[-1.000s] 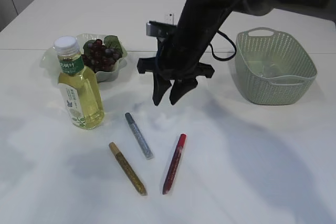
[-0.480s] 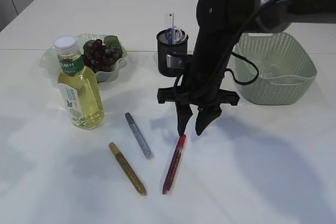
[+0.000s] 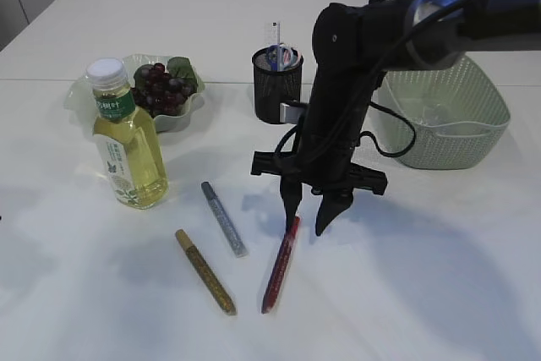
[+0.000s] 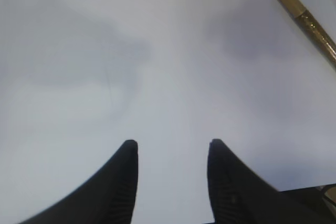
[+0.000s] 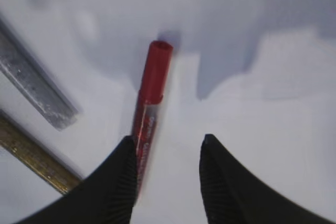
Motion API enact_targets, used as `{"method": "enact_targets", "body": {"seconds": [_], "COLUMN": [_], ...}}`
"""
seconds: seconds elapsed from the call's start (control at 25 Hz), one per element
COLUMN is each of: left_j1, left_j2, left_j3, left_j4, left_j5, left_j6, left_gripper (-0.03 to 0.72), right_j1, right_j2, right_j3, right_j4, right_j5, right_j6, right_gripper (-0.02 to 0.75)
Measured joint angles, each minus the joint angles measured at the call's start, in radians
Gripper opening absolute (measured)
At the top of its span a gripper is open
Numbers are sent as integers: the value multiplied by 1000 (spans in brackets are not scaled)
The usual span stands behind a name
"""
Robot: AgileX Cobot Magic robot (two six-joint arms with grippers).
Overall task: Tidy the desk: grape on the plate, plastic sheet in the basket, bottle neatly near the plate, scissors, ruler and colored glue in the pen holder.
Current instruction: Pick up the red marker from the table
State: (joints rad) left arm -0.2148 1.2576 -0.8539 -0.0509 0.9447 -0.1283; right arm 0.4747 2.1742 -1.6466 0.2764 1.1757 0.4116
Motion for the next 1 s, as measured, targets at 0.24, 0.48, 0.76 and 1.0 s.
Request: {"method": "enact_targets", "body": {"seconds": [0.24,0.48,0.76,1.0], "left_j1": [0,0,0,0], "left_j2": [0,0,0,0], "left_j3": [0,0,0,0], "left_j4": [0,0,0,0], "left_j5": [-17,-19,-19,-19], "left_j6": [0,0,0,0], "left_gripper": [317,317,317,317], "right_j1": [54,95,95,95], "right_j2": [0,0,33,50], "right_j3": [1,3,3,5], "right_j4": [-58,-150,-159,-159], "right_j5": [-99,-146,-146,-157], "right_j6": [185,343,369,373], "right_gripper": [328,328,324,323]}}
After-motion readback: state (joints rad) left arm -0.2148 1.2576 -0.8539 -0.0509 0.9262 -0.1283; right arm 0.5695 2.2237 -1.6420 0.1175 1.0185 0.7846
